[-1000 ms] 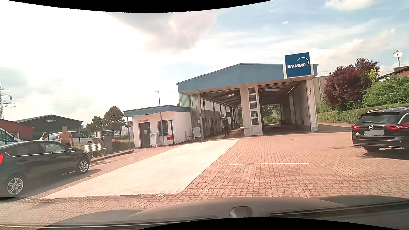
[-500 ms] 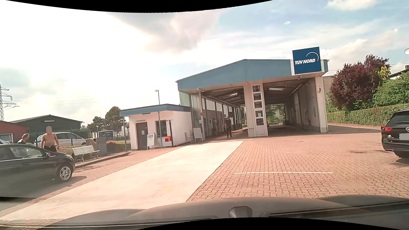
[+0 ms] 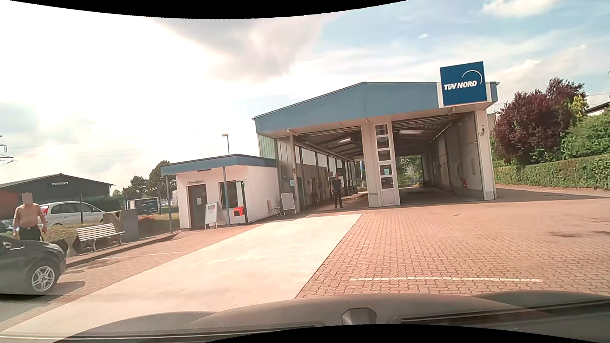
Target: Follow the waypoints while adhering to traffic rules and regulations
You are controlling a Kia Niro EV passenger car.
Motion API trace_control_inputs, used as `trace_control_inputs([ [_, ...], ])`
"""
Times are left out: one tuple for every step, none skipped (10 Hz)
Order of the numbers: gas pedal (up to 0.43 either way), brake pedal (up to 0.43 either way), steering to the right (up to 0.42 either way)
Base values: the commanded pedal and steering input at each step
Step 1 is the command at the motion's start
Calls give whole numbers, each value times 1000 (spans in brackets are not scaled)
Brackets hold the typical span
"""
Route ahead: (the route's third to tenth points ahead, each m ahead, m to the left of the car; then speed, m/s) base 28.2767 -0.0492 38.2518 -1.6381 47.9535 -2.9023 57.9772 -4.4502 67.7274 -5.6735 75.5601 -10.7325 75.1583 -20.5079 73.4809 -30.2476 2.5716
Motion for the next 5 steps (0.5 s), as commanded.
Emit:
trace_control_inputs([
  [0, 0, 91],
  [0, 0, 94],
  [0, 0, 94],
  [0, 0, 94],
  [0, 0, 92],
])
